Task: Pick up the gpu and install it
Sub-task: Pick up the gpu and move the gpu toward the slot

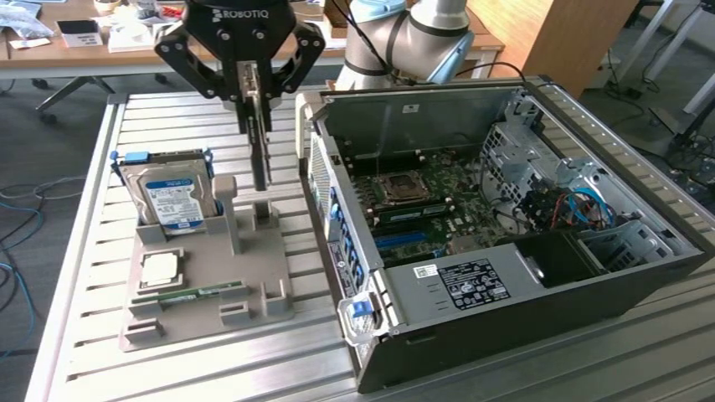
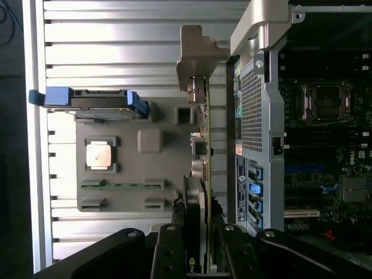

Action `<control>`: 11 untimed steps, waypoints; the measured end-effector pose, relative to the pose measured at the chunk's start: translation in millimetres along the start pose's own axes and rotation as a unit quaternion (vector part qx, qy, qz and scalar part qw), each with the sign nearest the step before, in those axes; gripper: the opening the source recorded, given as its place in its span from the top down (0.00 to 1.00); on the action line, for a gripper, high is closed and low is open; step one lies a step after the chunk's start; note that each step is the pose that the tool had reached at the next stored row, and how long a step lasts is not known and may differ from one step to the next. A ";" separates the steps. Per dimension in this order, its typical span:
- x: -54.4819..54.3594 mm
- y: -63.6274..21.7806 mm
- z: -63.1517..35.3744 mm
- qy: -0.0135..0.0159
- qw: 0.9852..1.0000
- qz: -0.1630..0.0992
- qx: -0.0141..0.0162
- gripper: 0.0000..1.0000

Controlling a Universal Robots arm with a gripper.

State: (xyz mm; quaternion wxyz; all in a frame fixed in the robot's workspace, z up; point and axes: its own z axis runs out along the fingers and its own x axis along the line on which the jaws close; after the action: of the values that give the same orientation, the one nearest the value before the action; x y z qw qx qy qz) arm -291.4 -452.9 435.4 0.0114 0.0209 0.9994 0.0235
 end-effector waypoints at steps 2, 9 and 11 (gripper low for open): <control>-0.9 0.0 0.0 0.000 1.000 0.000 0.000 0.73; -5.2 0.2 0.1 0.000 1.000 0.000 0.000 0.73; -6.6 0.3 0.1 0.000 1.000 0.000 0.000 0.73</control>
State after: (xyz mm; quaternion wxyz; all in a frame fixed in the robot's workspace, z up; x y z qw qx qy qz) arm -284.7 -452.9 435.4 0.0114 0.0210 0.9994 0.0235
